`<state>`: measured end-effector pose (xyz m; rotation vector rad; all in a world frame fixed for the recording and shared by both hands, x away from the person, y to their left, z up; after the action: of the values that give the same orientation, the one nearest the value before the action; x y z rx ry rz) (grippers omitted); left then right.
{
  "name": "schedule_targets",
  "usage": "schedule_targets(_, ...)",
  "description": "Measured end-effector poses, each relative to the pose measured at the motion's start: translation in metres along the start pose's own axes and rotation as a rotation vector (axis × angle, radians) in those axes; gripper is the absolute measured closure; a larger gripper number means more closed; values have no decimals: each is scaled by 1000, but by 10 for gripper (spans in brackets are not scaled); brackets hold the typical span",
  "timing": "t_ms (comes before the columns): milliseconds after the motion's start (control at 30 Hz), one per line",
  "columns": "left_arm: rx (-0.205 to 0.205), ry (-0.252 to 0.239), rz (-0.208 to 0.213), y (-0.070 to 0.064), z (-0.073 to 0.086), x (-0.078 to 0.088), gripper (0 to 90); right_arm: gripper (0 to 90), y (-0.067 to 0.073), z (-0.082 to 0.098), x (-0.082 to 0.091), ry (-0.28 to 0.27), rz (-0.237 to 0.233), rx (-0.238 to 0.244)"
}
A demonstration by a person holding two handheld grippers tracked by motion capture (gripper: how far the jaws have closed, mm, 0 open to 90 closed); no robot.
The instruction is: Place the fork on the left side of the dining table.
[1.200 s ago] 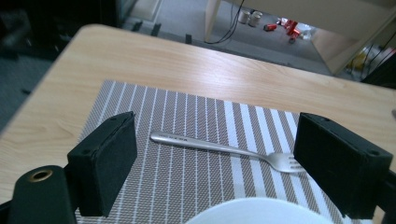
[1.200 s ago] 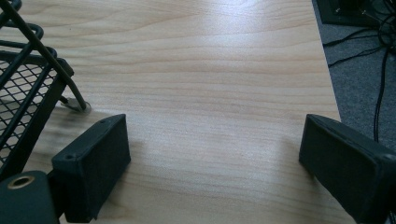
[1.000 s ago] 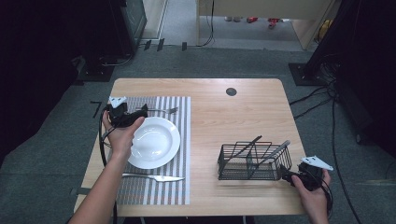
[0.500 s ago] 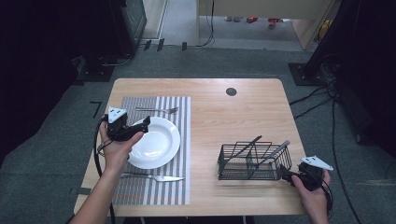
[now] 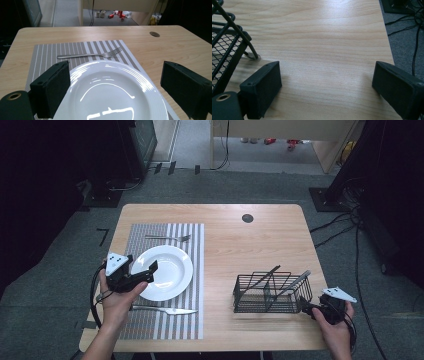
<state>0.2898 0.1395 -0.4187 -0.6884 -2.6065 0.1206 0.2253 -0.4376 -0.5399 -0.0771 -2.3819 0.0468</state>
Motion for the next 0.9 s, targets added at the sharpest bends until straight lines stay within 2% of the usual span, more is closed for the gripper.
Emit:
schedule_targets(167, 8, -1, 11, -4, 12, 14, 93, 82, 0, 0, 0, 0, 0, 0)
schedule_targets(267, -5, -1, 4, -6, 19, 21, 94, 83, 0, 0, 0, 1, 1, 0)
schedule_targets(333, 6, 1, 14, -6, 23, 25, 94, 82, 0, 0, 0, 1, 1, 0)
schedule_targets(467, -1, 11, 6, -5, 35, 33, 94, 82, 0, 0, 0, 1, 1, 0)
schedule_targets(633, -7, 30, -19, 1, 56, 43, 94, 82, 0, 0, 0, 1, 1, 0)
schedule_targets(767, -13, 52, -55, 10, 73, 49, 94, 82, 0, 0, 0, 1, 1, 0)
schedule_targets(900, -12, 95, -88, 20, 93, 52, 94, 83, 0, 0, 0, 1, 4, -2)
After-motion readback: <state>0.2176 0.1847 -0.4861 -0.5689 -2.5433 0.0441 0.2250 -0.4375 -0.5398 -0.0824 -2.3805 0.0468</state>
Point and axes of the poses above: each handheld gripper's, and its own axes: x roughly backward along the jaws, z roughly out of its underside, y roughly to its left, the point moved 2 cm from there along -x, roughly forward along the jaws, and after that the axes turned 7 degrees about z, right-handed, at the moved point
